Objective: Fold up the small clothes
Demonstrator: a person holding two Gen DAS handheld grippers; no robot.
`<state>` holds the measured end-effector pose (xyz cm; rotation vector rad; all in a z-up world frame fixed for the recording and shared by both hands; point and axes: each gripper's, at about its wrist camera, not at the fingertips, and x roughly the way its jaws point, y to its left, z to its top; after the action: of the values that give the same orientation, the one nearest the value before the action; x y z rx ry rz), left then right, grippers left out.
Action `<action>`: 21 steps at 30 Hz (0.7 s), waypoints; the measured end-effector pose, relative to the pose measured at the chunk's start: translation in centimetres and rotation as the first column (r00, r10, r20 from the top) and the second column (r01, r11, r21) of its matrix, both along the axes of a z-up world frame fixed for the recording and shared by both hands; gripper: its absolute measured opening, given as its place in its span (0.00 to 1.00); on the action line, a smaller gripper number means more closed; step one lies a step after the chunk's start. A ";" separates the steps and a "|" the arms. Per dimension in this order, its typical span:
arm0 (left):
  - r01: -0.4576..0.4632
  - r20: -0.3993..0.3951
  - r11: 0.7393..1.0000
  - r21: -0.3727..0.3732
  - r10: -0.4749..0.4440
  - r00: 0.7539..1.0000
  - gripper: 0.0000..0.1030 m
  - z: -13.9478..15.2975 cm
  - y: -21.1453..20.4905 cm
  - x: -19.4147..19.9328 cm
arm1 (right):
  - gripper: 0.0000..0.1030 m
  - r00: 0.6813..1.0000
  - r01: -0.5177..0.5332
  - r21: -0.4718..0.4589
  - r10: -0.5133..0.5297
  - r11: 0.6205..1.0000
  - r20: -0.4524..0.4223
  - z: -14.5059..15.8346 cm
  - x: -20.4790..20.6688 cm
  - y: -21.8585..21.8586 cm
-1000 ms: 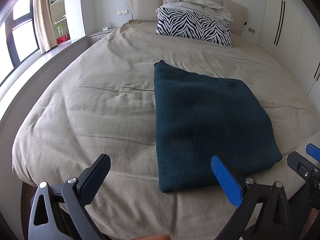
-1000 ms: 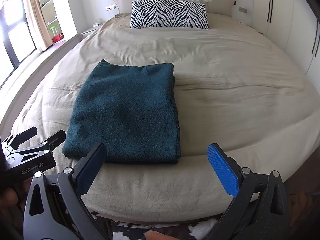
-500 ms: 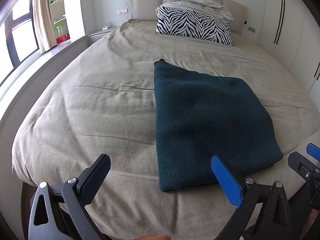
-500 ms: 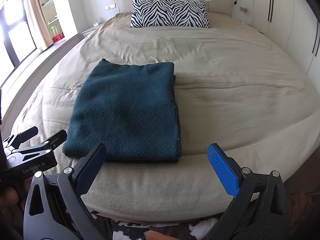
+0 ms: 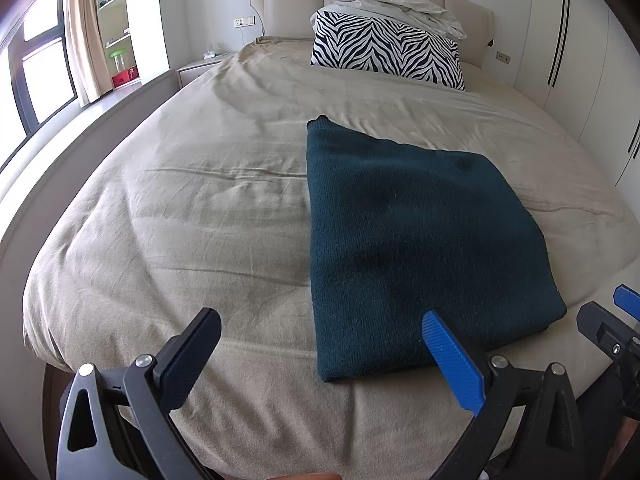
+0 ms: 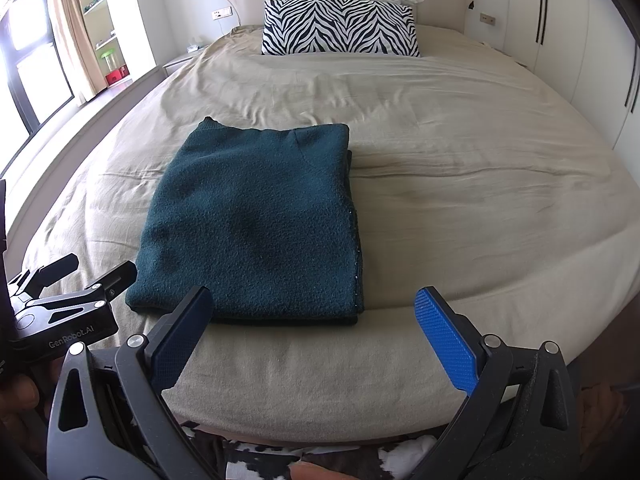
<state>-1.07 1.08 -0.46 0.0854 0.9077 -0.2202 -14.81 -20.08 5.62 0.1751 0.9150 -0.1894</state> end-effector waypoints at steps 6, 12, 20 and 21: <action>-0.001 -0.001 1.000 0.000 0.001 1.000 1.00 0.0 0.0 0.0 | 1.00 1.000 0.001 0.000 -0.001 1.000 0.000 0.0 0.0 0.0; 0.000 -0.002 1.000 -0.001 0.000 1.000 1.00 0.0 0.0 0.0 | 1.00 1.000 -0.001 0.000 0.001 1.000 -0.001 0.0 0.0 0.1; 0.000 -0.001 1.000 0.001 0.000 1.000 1.00 -0.1 0.0 0.0 | 1.00 1.000 -0.007 -0.001 0.007 1.000 -0.001 -0.1 -0.2 0.1; 0.001 -0.002 1.000 0.001 -0.001 1.000 1.00 -0.1 0.0 0.0 | 1.00 1.000 -0.008 0.000 0.008 1.000 -0.002 -0.1 -0.2 0.2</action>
<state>-1.08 1.07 -0.56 0.0860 0.9093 -0.2206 -15.02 -19.91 5.47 0.1709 0.9171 -0.1820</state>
